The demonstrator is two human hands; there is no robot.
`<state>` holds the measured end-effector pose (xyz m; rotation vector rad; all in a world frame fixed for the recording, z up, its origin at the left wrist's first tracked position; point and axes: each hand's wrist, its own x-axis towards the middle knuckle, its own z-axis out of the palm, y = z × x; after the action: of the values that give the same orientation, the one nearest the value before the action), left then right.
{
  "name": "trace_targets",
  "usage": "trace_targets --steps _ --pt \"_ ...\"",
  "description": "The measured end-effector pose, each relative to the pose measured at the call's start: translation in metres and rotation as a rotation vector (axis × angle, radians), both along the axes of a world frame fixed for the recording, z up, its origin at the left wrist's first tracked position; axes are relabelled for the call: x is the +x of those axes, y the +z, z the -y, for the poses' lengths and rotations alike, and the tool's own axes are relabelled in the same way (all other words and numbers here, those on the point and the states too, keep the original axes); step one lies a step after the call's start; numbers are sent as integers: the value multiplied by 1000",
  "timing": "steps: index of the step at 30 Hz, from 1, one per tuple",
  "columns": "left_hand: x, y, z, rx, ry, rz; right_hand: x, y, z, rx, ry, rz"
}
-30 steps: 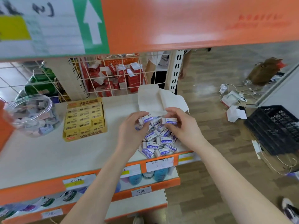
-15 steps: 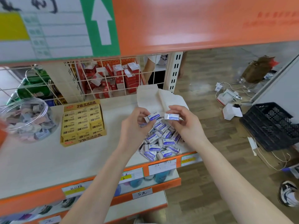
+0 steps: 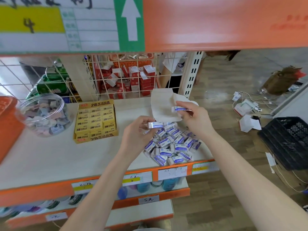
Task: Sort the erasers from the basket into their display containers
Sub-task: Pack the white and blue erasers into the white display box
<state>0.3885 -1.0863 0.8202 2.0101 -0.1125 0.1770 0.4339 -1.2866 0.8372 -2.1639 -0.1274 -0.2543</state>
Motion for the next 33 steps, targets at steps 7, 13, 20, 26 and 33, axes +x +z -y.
trace_targets --steps 7,13,20,26,33 --pt "30 13 -8 204 -51 -51 36 -4 -11 -77 76 -30" --pt "82 23 -5 510 -266 -125 27 0 2 -73 64 34" --pt "91 17 -3 524 -265 -155 9 -5 23 -49 98 8" --pt "75 8 -13 424 -140 -124 -7 -2 22 30 90 -47" --pt "49 9 -21 335 -1 -99 -3 1 4 213 68 -162"
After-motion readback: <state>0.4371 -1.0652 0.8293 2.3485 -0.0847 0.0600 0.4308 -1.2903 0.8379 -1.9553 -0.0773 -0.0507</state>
